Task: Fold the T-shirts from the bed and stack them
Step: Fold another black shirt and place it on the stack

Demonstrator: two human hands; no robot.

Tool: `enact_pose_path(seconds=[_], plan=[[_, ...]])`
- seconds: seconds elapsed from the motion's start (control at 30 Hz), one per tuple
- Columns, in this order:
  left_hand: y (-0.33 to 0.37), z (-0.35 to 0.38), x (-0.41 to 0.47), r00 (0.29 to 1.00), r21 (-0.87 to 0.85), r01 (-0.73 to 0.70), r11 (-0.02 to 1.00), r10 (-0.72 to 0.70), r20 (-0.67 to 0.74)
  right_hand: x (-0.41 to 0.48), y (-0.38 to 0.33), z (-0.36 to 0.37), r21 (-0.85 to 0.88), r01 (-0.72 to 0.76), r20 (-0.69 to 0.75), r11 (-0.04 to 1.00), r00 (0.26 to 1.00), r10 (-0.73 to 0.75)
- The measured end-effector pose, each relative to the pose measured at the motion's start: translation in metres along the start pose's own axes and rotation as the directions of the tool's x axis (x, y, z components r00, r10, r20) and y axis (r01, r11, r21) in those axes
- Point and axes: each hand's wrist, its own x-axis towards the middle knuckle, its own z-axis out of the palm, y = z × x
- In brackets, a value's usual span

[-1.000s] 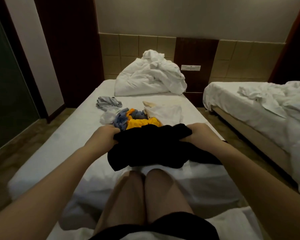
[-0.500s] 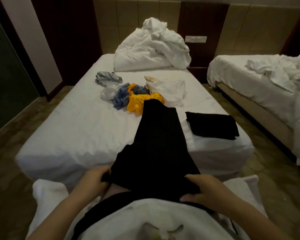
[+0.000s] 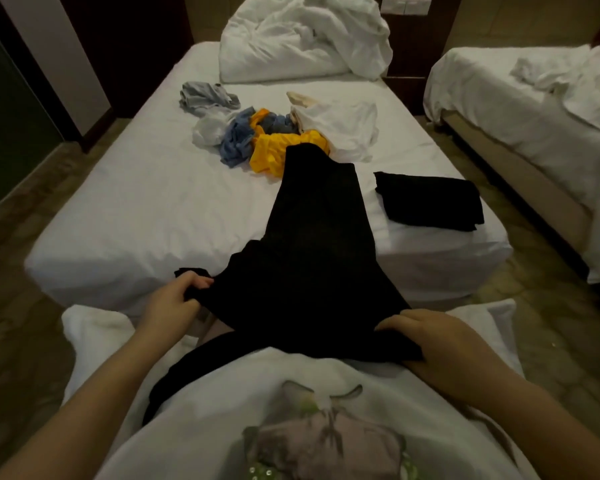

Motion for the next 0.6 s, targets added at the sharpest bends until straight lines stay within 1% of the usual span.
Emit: enact_pose_path(seconds=[0.07,0.13,0.2,0.23,0.27,0.3,0.33,0.37,0.4,0.43,0.47,0.53,0.6], plan=[[-0.002,-0.006,0.001,1.0,-0.025,0.017,1.0,-0.017,0.001,-0.001,-0.003,-0.007,0.12,0.028,0.071,0.992,0.997,-0.036],[-0.002,-0.012,0.003,0.999,0.022,-0.031,0.999,0.031,-0.013,0.002,-0.008,-0.021,0.269,0.039,0.207,0.962,0.974,-0.097],[0.001,-0.017,0.004,0.997,0.075,-0.069,0.995,0.07,-0.011,0.013,-0.01,-0.047,0.407,-0.073,0.417,0.911,0.902,-0.115],[0.003,-0.018,0.005,0.997,0.095,-0.081,0.992,0.081,-0.002,0.022,-0.011,-0.059,0.473,-0.14,0.473,0.87,0.873,-0.117],[0.004,-0.019,0.007,0.996,0.109,-0.091,0.99,0.091,0.008,0.037,-0.012,-0.066,0.522,-0.185,0.467,0.833,0.879,-0.098],[0.005,-0.02,0.008,0.996,0.12,-0.092,0.989,0.09,0.022,0.054,-0.017,-0.069,0.557,-0.219,0.423,0.801,0.905,-0.046],[0.007,-0.02,0.009,0.995,0.128,-0.096,0.987,0.094,0.027,0.073,-0.023,-0.063,0.555,-0.208,0.345,0.805,0.939,0.004],[0.007,-0.02,0.01,0.995,0.137,-0.099,0.986,0.096,0.027,0.093,-0.035,-0.052,0.476,-0.164,0.28,0.864,0.96,0.028],[0.006,-0.02,0.011,0.995,0.148,-0.102,0.984,0.098,0.032,0.111,-0.048,-0.034,0.343,-0.097,0.255,0.934,0.967,0.007],[0.006,-0.02,0.01,0.995,0.161,-0.094,0.982,0.09,0.033,0.124,-0.064,-0.013,0.244,-0.022,0.267,0.97,0.963,-0.045],[0.004,-0.021,0.01,0.996,0.176,-0.085,0.981,0.081,0.033,0.132,-0.075,0.01,0.188,0.029,0.317,0.982,0.944,-0.089],[0.003,-0.021,0.008,0.998,0.204,-0.055,0.977,0.051,0.027,0.137,-0.094,0.044,0.104,0.054,0.435,0.993,0.896,-0.095],[0.007,-0.022,0.006,0.998,0.258,-0.054,0.964,0.057,-0.003,0.134,-0.097,0.06,0.083,0.063,0.443,0.995,0.891,-0.093]])
